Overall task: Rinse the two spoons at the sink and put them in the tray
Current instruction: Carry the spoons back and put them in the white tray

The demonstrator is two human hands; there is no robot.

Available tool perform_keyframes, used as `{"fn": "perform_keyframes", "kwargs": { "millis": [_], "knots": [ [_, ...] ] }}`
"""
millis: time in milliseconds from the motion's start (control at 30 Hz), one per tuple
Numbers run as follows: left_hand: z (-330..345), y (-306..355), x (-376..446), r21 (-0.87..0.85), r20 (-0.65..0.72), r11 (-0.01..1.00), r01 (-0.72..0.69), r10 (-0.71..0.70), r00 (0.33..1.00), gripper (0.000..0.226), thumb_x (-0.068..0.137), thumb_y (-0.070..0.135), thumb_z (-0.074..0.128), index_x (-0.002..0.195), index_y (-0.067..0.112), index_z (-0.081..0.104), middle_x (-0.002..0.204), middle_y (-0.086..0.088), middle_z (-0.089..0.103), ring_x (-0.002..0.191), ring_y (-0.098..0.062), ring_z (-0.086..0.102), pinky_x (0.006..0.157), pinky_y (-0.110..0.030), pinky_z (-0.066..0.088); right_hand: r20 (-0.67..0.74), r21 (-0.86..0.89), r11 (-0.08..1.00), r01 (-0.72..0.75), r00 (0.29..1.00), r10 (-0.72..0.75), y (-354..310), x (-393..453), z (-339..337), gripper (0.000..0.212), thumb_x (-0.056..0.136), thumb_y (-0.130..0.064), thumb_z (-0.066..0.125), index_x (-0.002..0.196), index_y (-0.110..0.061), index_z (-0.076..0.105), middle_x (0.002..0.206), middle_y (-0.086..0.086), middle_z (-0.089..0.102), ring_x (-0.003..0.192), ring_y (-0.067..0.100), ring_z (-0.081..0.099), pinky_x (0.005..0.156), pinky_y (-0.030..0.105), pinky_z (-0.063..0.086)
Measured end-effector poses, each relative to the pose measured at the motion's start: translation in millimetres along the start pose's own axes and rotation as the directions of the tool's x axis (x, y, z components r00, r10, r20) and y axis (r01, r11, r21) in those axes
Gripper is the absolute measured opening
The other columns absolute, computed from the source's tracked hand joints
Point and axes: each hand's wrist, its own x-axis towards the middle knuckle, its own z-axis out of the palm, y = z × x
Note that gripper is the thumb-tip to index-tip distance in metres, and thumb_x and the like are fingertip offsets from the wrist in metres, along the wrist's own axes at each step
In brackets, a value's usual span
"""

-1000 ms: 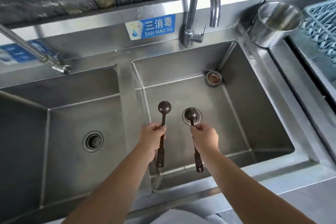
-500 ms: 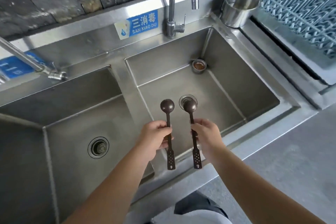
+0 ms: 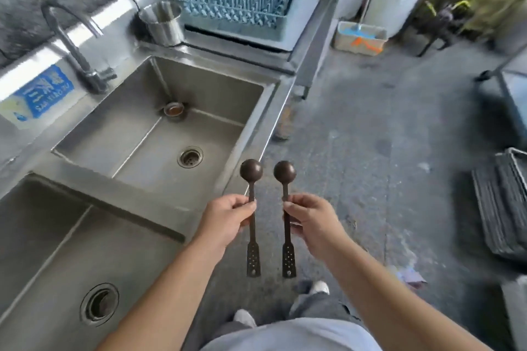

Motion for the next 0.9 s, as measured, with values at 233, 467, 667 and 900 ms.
{"fn": "perform_keyframes", "kwargs": {
  "millis": [233, 467, 667, 900],
  "knots": [
    [141, 19, -33, 0.196, 0.312, 0.972, -0.128, 0.062, 0.948, 0.009, 0.085, 0.019, 0.070, 0.077, 0.016, 0.072, 0.065, 0.007, 0.072, 0.054, -0.001, 0.064, 0.046, -0.014, 0.040, -0.331, 0.103, 0.991, 0.082, 0.943, -0.043, 8, -85, -134, 0.014, 0.088, -0.003, 0.065, 0.080, -0.009, 0.075, 0.073, 0.013, 0.063, 0.067, 0.025, 0.055, 0.062, 0.034, 0.043],
    [323, 13, -93, 0.306, 0.572, 0.909, -0.284, 0.062, 0.818, 0.006, 0.084, 0.016, 0.071, 0.082, 0.010, 0.072, 0.068, 0.000, 0.070, 0.048, 0.001, 0.059, 0.042, -0.010, 0.038, -0.595, 0.244, 0.952, 0.185, 0.804, -0.003, 28, -183, -288, 0.009, 0.088, -0.003, 0.066, 0.094, 0.000, 0.071, 0.075, 0.012, 0.068, 0.056, 0.012, 0.061, 0.046, 0.021, 0.044],
    [480, -9, -179, 0.327, 0.750, 0.878, -0.349, -0.017, 0.661, 0.010, 0.085, 0.007, 0.069, 0.074, 0.006, 0.069, 0.056, 0.004, 0.064, 0.041, 0.000, 0.055, 0.042, -0.011, 0.040, -0.759, 0.357, 0.878, 0.319, 0.647, 0.074, 57, -295, -415, 0.012, 0.089, -0.002, 0.067, 0.100, 0.001, 0.068, 0.085, 0.013, 0.073, 0.069, 0.015, 0.069, 0.054, 0.023, 0.053],
    [624, -46, -286, 0.370, 0.894, 0.788, -0.492, -0.158, 0.419, 0.011, 0.085, 0.008, 0.069, 0.085, -0.004, 0.069, 0.067, -0.007, 0.063, 0.042, -0.004, 0.054, 0.044, -0.019, 0.036, -0.909, 0.352, 0.831, 0.430, 0.367, 0.195, 104, -419, -509, 0.009, 0.088, -0.003, 0.067, 0.085, -0.009, 0.072, 0.062, -0.001, 0.066, 0.051, 0.007, 0.057, 0.047, 0.022, 0.044]
  ]
}}
